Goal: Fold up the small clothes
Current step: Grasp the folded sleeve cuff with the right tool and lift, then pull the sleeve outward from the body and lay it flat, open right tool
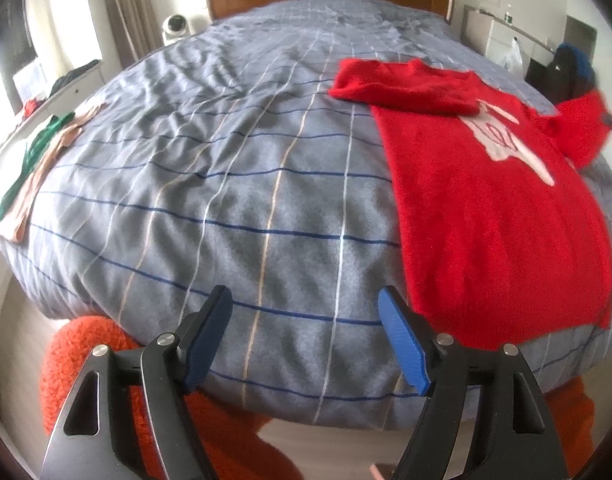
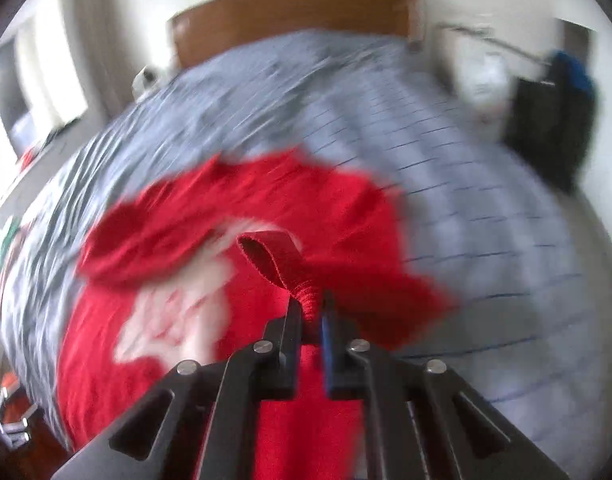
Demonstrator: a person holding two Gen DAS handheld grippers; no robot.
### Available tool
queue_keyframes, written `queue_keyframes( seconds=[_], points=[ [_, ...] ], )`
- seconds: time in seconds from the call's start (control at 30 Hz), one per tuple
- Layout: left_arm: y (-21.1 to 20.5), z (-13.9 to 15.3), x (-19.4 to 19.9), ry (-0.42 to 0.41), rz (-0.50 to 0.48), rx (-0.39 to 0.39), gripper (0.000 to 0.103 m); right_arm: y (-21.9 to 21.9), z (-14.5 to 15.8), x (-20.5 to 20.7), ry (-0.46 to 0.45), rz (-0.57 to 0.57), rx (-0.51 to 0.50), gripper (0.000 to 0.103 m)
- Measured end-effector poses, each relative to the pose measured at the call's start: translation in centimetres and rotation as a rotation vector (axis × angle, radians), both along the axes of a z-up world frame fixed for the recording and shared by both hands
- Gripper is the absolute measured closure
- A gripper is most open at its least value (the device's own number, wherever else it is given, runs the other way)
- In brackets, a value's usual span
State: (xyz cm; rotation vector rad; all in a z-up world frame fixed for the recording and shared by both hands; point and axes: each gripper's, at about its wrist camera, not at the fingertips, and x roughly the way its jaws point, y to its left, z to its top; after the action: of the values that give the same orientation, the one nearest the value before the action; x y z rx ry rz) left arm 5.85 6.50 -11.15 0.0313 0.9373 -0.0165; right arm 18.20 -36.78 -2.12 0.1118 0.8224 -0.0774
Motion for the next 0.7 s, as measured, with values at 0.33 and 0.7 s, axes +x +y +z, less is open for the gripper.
queue_keyframes(
  seconds=[0.33,0.7],
  points=[
    [-0.7,0.0,-0.4,0.003,-0.009,0.009,0.025,-20.9,0.3,-10.5,0.017,-0.488,0.097,0.095],
    [-1.7,-0.5,-0.6,0.009,-0.022,0.074,0.025,-24.5,-8.6,-15.8,0.01,-0.637,0.504,0.095]
  ],
)
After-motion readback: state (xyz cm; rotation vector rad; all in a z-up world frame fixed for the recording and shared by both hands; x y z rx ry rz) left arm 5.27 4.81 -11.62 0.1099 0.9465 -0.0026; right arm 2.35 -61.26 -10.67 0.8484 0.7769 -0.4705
